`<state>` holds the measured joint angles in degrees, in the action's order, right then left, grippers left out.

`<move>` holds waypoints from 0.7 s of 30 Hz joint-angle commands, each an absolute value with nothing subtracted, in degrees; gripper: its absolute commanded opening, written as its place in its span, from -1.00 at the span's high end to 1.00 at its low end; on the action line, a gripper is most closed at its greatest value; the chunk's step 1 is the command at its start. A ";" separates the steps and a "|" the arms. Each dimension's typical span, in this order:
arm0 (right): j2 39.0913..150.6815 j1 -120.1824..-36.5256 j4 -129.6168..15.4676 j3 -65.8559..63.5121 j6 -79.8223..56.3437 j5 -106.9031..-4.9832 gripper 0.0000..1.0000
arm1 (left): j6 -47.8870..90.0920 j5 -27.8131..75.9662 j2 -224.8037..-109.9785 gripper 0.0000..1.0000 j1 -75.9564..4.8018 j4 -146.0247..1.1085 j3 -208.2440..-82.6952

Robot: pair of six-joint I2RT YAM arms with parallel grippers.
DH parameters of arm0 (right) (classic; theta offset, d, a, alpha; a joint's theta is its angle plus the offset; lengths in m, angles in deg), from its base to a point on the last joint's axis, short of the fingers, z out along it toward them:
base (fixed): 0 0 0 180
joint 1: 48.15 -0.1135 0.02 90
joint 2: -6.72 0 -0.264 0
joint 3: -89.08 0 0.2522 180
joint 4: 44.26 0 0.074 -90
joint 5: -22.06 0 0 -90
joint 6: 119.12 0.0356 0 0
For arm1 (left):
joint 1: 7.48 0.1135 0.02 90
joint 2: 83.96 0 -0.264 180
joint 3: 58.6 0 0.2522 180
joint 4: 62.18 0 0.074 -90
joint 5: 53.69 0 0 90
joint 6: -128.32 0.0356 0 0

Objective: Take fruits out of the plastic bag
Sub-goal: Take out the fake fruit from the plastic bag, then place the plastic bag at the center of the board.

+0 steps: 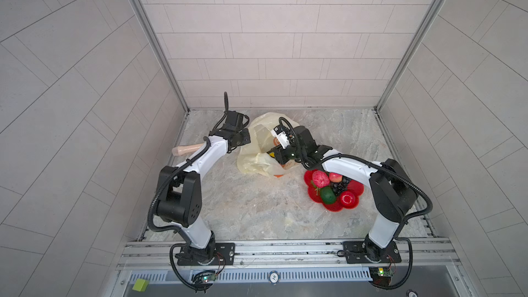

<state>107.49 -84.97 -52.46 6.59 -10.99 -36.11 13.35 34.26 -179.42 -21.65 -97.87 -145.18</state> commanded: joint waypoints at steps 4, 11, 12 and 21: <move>101.78 -85.07 -54.42 8.20 -12.69 -34.57 0.43 | 10.97 31.82 -179.52 1.00 -21.57 -95.97 -147.67; 97.46 -85.07 -61.21 4.20 -12.36 -44.67 0.42 | 12.74 26.87 -177.52 0.58 -21.67 -97.15 -147.77; 97.02 -85.07 -61.47 3.89 -11.98 -44.97 0.42 | 12.75 26.63 -177.16 0.54 -21.63 -97.52 -147.62; 93.62 -85.15 -64.26 1.17 -7.01 -50.75 0.42 | 13.44 26.24 -170.95 0.31 -21.62 -97.98 -145.02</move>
<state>95.78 -84.97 -61.82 2.57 -8.92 -47.10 12.80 26.24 -174.46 -21.48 -97.39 -146.06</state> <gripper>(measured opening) 0.417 0.341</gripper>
